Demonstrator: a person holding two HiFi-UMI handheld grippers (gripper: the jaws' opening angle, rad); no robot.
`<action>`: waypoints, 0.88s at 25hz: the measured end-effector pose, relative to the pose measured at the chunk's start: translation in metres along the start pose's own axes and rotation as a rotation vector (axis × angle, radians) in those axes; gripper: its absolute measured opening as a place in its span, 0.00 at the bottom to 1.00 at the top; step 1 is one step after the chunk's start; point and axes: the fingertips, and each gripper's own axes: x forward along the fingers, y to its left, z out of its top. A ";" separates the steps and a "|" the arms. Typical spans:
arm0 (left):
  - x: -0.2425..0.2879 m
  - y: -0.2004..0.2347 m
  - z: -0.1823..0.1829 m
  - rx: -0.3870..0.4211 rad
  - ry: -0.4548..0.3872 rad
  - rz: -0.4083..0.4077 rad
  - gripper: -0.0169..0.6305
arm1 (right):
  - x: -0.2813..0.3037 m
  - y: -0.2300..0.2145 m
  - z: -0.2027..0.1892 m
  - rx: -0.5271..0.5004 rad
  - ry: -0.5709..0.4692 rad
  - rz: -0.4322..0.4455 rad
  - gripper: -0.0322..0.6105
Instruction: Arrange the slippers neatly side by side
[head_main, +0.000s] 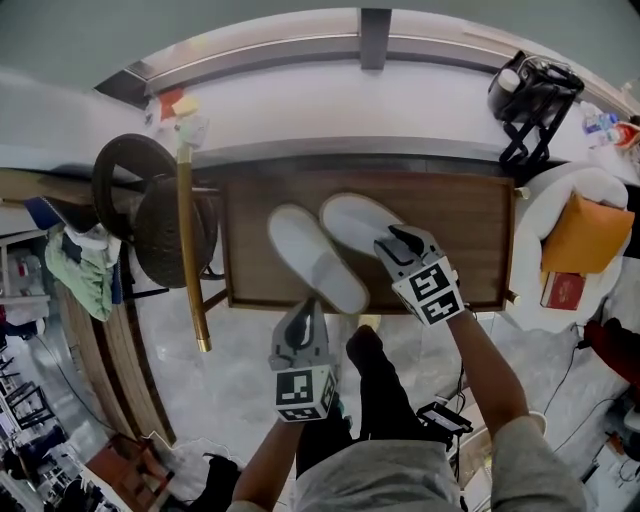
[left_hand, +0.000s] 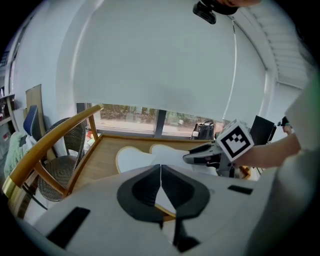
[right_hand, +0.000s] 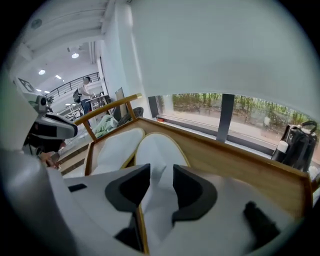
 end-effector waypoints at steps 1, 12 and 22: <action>0.000 0.001 -0.001 -0.001 0.001 0.001 0.05 | 0.003 0.001 -0.002 -0.005 0.011 -0.006 0.27; 0.002 -0.001 -0.002 -0.010 0.004 -0.002 0.05 | 0.003 0.002 -0.002 -0.007 -0.020 -0.104 0.11; -0.003 -0.012 -0.001 0.014 -0.007 -0.019 0.05 | -0.052 -0.023 0.021 0.146 -0.135 -0.218 0.11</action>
